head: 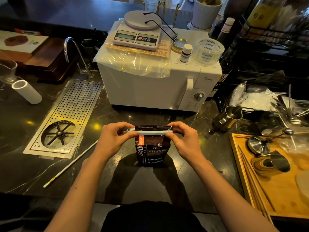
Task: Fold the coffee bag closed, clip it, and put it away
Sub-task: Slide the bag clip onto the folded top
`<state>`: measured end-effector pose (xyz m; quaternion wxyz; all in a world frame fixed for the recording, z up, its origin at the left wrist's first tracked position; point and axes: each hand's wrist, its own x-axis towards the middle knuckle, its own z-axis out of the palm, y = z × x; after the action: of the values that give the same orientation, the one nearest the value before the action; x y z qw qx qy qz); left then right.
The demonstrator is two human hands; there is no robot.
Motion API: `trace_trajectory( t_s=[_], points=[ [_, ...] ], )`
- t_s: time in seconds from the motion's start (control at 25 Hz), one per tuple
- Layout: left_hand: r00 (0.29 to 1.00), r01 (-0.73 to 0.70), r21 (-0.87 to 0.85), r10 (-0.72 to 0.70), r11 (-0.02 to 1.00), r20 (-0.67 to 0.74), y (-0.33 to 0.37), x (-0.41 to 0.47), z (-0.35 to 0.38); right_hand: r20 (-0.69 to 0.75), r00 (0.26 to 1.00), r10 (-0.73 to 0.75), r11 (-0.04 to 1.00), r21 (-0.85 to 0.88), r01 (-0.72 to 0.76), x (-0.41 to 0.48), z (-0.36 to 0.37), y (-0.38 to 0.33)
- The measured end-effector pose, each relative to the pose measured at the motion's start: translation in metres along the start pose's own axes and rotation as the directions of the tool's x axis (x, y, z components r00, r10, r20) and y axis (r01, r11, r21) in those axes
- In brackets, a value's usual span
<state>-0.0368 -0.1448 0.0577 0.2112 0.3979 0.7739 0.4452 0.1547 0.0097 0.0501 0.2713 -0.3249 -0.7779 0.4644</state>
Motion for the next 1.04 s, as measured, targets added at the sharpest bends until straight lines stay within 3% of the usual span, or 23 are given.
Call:
trace_trajectory(
  t_s=[0.48, 0.68, 0.84, 1.04],
  points=[
    [0.996, -0.064, 0.022, 0.066, 0.998, -0.052, 0.001, 0.005, 0.002, 0.014, 1.0, 0.006, 1.0, -0.026, -0.006, 0.006, 0.0, -0.002],
    [0.986, -0.155, 0.215, 0.138, 0.964, 0.093, 0.007, 0.01, -0.005, 0.032, 0.999, -0.005, 0.997, -0.075, 0.008, 0.007, -0.002, -0.002],
    [0.97, -0.217, 0.186, 0.189, 0.958, 0.154, 0.013, 0.011, -0.002, 0.171, 0.982, -0.078, 0.978, -0.177, 0.108, 0.008, -0.01, -0.009],
    [0.969, -0.224, 0.149, 0.202, 0.963, 0.145, 0.012, 0.016, 0.002, 0.465, 0.881, -0.085, 0.892, -0.358, 0.275, 0.028, -0.011, -0.032]
  ],
)
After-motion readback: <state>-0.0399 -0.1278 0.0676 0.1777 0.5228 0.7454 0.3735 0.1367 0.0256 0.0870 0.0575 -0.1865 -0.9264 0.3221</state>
